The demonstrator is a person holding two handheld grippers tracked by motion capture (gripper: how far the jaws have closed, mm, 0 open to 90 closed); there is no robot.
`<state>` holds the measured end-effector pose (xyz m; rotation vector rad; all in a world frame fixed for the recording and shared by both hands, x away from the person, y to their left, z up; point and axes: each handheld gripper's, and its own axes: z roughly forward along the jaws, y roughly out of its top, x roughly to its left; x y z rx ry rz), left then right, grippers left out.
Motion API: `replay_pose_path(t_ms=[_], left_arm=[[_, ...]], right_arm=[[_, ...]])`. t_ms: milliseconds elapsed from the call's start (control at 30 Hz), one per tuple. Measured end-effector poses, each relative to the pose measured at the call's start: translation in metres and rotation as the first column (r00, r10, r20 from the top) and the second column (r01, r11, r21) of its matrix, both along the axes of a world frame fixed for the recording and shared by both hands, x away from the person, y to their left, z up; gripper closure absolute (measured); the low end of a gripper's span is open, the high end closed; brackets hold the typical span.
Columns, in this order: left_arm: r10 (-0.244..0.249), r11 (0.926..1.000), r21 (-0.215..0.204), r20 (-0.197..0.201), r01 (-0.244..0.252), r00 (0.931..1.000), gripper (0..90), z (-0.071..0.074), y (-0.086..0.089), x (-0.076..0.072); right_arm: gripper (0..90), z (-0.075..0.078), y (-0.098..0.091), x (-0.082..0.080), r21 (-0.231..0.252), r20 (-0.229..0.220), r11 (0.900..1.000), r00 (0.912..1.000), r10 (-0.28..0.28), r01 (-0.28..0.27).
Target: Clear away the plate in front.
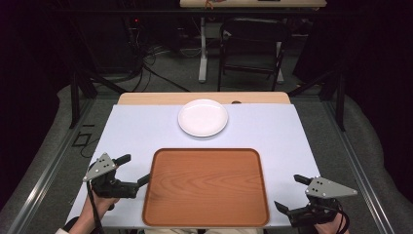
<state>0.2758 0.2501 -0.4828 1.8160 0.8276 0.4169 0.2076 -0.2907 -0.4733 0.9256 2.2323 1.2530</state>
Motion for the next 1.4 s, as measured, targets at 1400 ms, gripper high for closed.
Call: replay_pose_path(t_ms=[1400], left_arm=[[-0.006,0.9997,-0.025,-0.130,0.003,0.9916,0.0,-0.004,-0.096,0.066]], right_arm=[[0.0,0.000,0.000,0.001,-0.007,-0.010,1.0000,0.9999,-0.006,0.006]])
